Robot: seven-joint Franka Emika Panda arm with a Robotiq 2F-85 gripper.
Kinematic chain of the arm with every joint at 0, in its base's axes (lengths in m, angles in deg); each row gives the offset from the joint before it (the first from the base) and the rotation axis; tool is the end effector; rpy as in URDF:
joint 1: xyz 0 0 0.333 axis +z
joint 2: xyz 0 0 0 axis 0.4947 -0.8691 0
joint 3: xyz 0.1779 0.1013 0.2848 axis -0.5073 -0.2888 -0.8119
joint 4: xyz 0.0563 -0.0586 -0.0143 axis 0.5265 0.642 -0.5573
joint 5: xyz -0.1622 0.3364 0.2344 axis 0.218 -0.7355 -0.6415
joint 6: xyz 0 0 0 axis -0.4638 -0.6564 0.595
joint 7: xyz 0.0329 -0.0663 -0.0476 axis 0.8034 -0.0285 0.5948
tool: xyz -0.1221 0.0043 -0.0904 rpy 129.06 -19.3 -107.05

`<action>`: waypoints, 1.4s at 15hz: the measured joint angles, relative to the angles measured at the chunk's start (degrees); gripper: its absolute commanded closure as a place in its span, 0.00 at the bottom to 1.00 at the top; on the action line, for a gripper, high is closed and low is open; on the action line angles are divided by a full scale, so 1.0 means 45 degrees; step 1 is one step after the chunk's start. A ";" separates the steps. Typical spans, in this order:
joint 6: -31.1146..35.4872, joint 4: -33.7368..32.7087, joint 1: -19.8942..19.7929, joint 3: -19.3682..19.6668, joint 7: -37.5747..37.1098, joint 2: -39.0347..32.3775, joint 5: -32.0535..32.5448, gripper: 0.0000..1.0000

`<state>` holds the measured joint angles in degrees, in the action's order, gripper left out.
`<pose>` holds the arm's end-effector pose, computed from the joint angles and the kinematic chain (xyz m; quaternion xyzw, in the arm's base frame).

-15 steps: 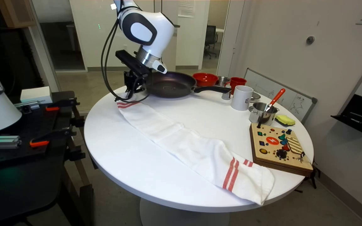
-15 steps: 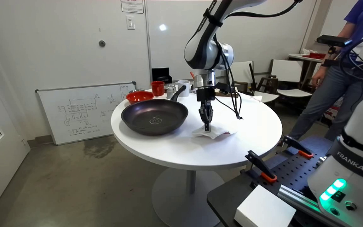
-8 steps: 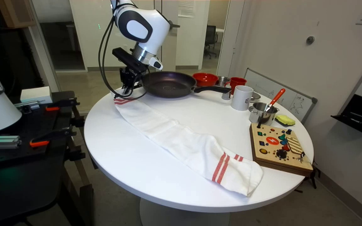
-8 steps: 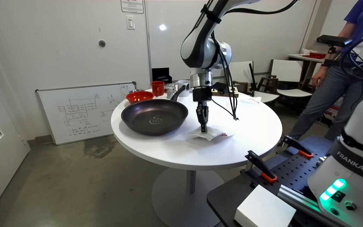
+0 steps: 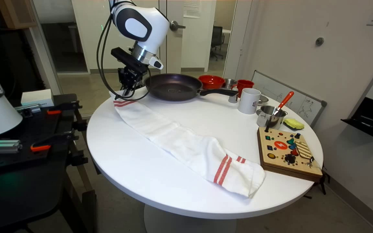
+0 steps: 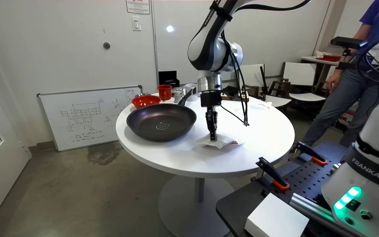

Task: Unfold the towel on the table

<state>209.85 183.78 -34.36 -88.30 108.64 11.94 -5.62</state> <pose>0.4731 0.1171 0.0927 -0.8967 -0.3713 0.1789 0.1612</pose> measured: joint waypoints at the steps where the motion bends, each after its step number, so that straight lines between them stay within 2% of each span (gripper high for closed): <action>1: 0.0059 0.0055 0.0026 0.0000 0.0016 0.0025 0.0000 0.46; 6: 0.0250 0.0150 0.0111 0.0034 -0.0046 0.0262 -0.0025 0.10; 8: 0.0259 0.0023 0.0211 0.0246 -0.0446 0.0412 0.0019 0.00; 11: 0.0441 -0.0472 0.0354 0.0929 -0.1509 0.0655 0.0407 0.00; 17: 0.0417 -0.2477 0.0021 0.3366 -0.3448 0.1477 0.3195 0.00; 19: 0.0018 -0.3053 -0.0251 0.4038 -0.3935 0.1820 0.3648 0.00; 21: -0.0973 -0.3589 -0.0598 0.4425 -0.4169 0.1995 0.3605 0.00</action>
<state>205.47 167.63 -37.06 -68.38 89.88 20.92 10.60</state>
